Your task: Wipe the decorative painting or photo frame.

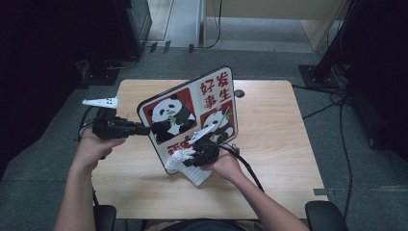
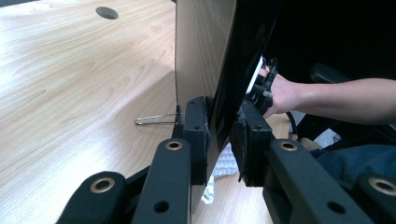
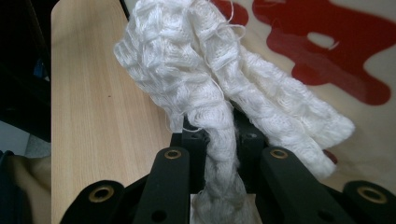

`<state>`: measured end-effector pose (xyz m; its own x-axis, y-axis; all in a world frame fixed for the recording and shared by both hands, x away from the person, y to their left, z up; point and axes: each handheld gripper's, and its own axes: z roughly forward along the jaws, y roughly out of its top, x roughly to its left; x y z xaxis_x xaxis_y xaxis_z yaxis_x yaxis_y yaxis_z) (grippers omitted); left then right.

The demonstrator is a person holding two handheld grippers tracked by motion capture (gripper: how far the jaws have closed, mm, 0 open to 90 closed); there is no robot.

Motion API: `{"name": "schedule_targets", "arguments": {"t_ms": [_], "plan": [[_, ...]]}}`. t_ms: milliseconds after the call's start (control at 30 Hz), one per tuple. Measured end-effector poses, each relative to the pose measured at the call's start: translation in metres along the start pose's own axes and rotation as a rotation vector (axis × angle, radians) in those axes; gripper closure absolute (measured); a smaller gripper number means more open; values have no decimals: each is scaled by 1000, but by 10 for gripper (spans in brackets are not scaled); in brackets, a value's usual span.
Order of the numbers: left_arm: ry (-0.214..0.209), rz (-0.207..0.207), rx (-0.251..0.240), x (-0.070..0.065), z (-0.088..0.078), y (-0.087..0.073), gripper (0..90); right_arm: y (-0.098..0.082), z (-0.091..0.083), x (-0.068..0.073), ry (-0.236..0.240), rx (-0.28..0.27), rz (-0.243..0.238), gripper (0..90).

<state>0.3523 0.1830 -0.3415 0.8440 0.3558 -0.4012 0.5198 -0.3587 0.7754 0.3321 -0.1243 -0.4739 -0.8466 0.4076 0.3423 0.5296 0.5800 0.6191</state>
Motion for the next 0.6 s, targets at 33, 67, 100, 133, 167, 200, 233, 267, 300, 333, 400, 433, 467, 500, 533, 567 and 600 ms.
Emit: {"name": "schedule_targets", "arguments": {"t_ms": [33,67,100,133,167,200,233,267,300,333,400,433,467,500,533,567,600], "plan": [[-2,0,-1,0,0,0,767,0,0,-1,2,3,2,795],[-2,0,-1,0,0,0,766,-1,1,-1,5,8,11,796],[-3,-3,0,0,0,0,765,-1,1,-2,11,12,17,796],[-3,-3,0,1,0,0,763,0,1,-2,16,16,23,796],[-3,-3,1,1,0,0,761,0,0,-2,18,20,30,796],[-2,-5,2,1,0,0,760,1,0,-1,19,26,36,797],[0,-7,2,1,0,0,758,1,-1,-1,17,32,36,797],[2,-8,2,1,0,0,753,2,-2,0,17,35,37,797],[4,-9,3,1,0,0,750,2,-2,0,18,36,37,797],[5,-10,3,1,0,0,746,2,-3,1,17,39,38,798],[15,-10,2,2,-1,0,725,3,-4,1,18,44,37,798],[19,-15,0,2,-1,-1,706,4,-6,2,19,46,40,798],[17,-17,-1,3,-2,-1,694,4,-7,3,21,49,42,798],[16,-18,0,3,-2,-1,689,4,-8,4,22,47,40,798],[15,-19,-5,3,-3,-1,683,5,-10,5,21,45,31,798],[12,-21,-10,3,-4,-1,676,6,-11,7,22,44,32,798],[10,-22,-11,4,-5,-1,668,7,-13,8,21,45,31,798]]}}
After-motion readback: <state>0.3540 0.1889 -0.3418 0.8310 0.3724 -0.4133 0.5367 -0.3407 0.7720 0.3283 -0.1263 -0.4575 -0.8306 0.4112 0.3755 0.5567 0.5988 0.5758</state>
